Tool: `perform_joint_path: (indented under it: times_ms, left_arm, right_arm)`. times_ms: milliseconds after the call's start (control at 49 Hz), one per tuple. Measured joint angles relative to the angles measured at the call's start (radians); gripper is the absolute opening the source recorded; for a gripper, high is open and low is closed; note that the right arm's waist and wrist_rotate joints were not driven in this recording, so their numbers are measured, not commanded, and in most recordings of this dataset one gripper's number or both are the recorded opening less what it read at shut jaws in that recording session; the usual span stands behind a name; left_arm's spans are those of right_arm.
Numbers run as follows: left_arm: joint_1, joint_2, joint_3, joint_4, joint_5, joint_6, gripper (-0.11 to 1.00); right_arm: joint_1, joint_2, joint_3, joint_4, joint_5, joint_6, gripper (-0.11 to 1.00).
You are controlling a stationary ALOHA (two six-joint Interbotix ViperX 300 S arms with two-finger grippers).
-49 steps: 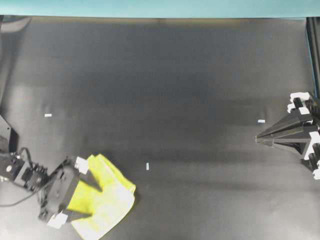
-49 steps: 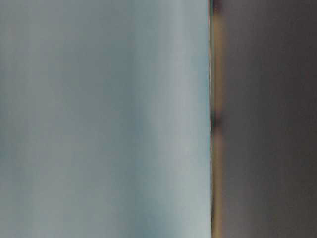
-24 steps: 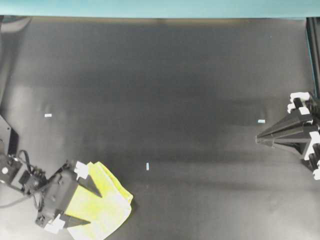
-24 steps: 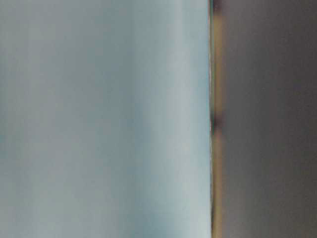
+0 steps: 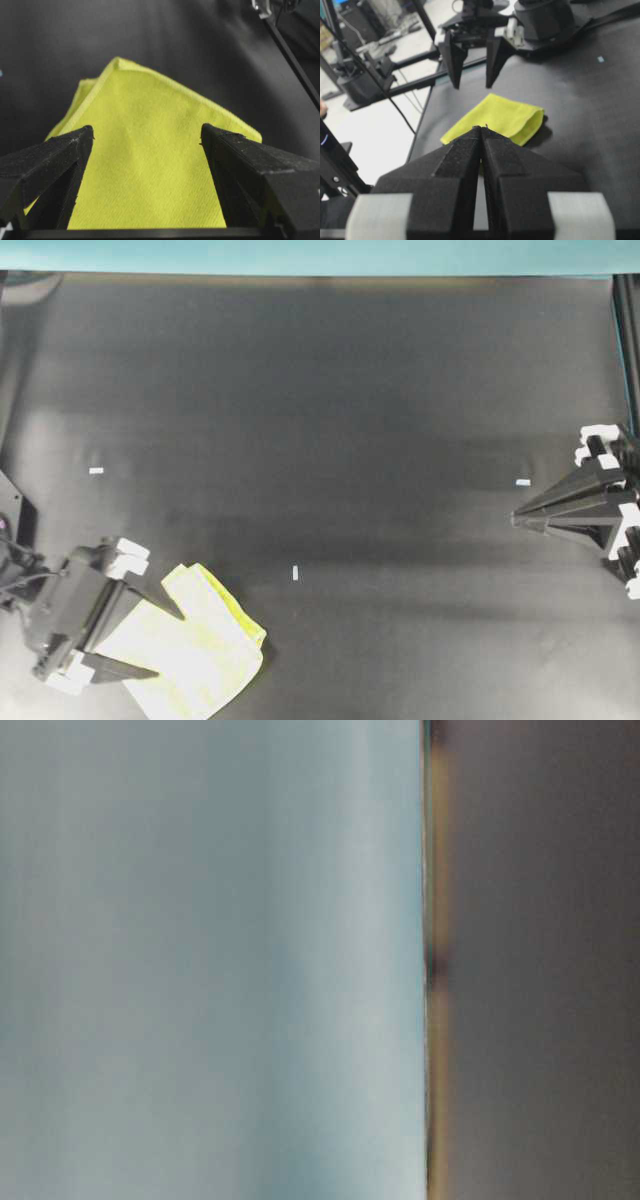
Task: Push a yellow cloth with the left arm to wipe the desk.
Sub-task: 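Lift the left gripper off the cloth and pull it back left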
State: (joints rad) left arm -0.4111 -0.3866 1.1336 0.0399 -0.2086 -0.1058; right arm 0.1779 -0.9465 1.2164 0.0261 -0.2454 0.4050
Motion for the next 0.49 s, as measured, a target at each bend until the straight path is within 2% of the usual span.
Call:
perform_joint_path:
  times_ms: [286,490]
  left_arm:
    - [0.002,-0.049,0.028,0.000,0.018,0.000,0.84]
    - [0.002,-0.097,0.057,0.002,0.026,-0.012,0.84]
  right_arm:
    - [0.000,-0.003,0.020,0.000,0.003,-0.002,0.00]
    - [0.000,-0.054,0.098,0.000,0.028,0.000,0.00]
